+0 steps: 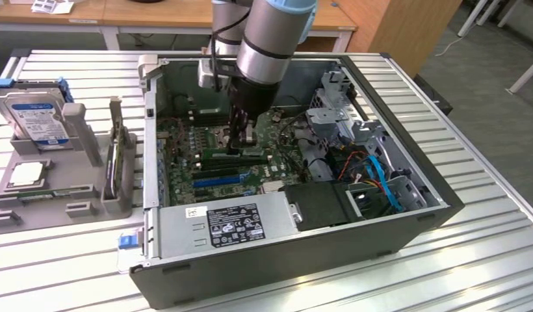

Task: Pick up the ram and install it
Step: 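Insert the ram into the slot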

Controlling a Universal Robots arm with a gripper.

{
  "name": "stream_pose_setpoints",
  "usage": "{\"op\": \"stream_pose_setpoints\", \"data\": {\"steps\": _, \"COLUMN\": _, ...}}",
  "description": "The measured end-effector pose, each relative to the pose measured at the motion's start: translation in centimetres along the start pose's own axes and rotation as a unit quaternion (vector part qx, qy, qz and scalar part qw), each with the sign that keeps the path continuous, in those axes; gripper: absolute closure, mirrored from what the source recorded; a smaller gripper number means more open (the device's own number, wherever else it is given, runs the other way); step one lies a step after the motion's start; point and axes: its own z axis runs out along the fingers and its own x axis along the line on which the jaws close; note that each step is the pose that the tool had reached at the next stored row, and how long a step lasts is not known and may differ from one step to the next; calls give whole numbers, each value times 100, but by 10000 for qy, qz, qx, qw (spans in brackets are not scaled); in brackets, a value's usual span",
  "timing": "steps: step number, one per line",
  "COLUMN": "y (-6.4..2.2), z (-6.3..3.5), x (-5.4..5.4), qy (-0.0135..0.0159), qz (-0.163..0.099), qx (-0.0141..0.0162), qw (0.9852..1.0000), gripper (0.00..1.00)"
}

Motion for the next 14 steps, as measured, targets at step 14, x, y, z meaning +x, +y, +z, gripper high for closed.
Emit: {"op": "stream_pose_setpoints", "data": {"steps": 14, "y": 30, "z": -145, "x": 2, "qy": -3, "qz": -76, "qx": 283, "qw": 9996, "gripper": 88}}
